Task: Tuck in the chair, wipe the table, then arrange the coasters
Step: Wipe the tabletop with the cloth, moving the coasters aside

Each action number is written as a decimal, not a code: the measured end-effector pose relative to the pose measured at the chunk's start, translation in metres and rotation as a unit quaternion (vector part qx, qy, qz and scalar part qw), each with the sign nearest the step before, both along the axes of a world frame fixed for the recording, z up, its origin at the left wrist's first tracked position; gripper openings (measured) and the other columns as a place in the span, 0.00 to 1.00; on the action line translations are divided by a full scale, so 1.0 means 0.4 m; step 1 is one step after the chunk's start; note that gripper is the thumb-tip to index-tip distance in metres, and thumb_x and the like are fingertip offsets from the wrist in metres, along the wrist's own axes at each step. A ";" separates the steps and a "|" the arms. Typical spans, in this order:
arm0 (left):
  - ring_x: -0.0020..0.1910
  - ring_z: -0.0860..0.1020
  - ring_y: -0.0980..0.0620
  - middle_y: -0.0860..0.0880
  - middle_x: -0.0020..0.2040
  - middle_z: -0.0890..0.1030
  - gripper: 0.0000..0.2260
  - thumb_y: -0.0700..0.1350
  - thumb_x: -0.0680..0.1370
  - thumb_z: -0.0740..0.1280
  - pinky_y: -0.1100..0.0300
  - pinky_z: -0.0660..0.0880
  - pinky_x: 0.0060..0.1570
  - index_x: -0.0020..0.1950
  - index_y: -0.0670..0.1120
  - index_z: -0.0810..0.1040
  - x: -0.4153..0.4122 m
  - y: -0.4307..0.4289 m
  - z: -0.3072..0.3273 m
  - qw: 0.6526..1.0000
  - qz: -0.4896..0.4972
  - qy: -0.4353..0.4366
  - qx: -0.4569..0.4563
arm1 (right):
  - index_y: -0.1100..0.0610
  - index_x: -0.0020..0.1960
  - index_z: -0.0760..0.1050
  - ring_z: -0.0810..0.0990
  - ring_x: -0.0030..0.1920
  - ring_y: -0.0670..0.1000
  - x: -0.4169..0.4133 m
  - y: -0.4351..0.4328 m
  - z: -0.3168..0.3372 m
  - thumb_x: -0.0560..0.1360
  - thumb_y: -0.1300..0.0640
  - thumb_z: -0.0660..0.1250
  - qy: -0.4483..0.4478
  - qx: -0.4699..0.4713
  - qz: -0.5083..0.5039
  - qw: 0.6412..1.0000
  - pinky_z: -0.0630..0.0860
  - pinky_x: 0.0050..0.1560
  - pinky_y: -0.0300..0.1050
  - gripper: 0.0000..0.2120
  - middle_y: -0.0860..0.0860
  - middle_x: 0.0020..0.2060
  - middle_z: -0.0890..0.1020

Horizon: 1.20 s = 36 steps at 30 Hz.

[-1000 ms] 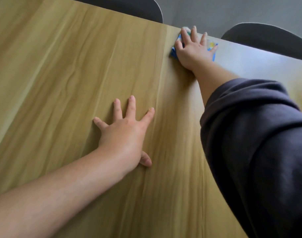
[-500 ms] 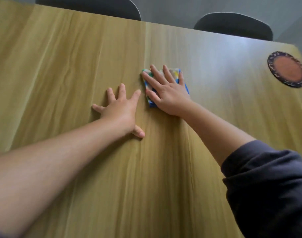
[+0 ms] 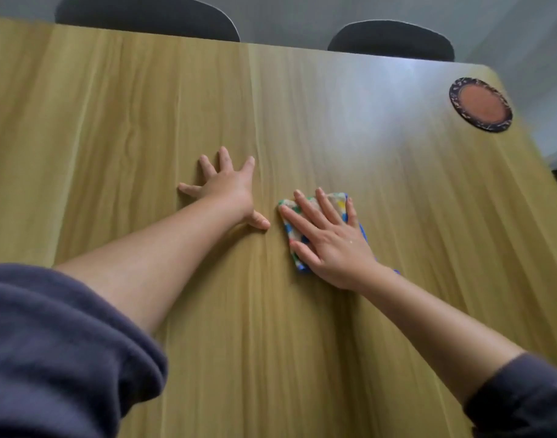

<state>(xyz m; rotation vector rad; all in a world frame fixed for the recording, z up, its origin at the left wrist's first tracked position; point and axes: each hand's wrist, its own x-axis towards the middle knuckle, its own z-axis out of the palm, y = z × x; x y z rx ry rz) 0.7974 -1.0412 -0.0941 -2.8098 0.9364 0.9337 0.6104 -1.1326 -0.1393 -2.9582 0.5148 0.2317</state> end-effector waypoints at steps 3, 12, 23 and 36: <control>0.75 0.37 0.38 0.48 0.77 0.34 0.57 0.61 0.61 0.78 0.25 0.52 0.63 0.77 0.60 0.42 0.000 0.001 -0.007 1.000 -0.006 -0.001 0.002 | 0.37 0.78 0.48 0.43 0.79 0.53 0.119 -0.082 -0.017 0.80 0.38 0.47 -0.020 0.001 -0.095 0.995 0.39 0.73 0.68 0.27 0.42 0.79 0.47; 0.76 0.39 0.39 0.48 0.78 0.37 0.56 0.61 0.61 0.78 0.27 0.51 0.65 0.77 0.60 0.44 -0.004 0.014 -0.015 0.999 0.009 -0.015 -0.039 | 0.37 0.78 0.46 0.41 0.79 0.54 0.155 -0.062 -0.034 0.79 0.36 0.42 -0.032 0.003 -0.145 0.989 0.35 0.72 0.68 0.28 0.43 0.79 0.45; 0.77 0.46 0.43 0.46 0.79 0.46 0.49 0.65 0.65 0.73 0.33 0.53 0.70 0.78 0.55 0.50 -0.135 0.210 -0.014 0.991 -0.024 -0.057 -0.115 | 0.40 0.78 0.57 0.53 0.78 0.57 -0.235 0.270 -0.021 0.78 0.38 0.52 -0.040 0.000 0.035 0.999 0.49 0.72 0.71 0.28 0.46 0.78 0.58; 0.76 0.38 0.40 0.50 0.76 0.32 0.59 0.67 0.58 0.76 0.32 0.65 0.63 0.75 0.62 0.36 -0.427 0.483 0.004 0.991 -0.108 -0.020 0.073 | 0.41 0.79 0.45 0.40 0.79 0.57 -0.160 0.207 -0.023 0.80 0.40 0.43 -0.009 0.018 -0.219 0.975 0.36 0.71 0.72 0.28 0.46 0.80 0.44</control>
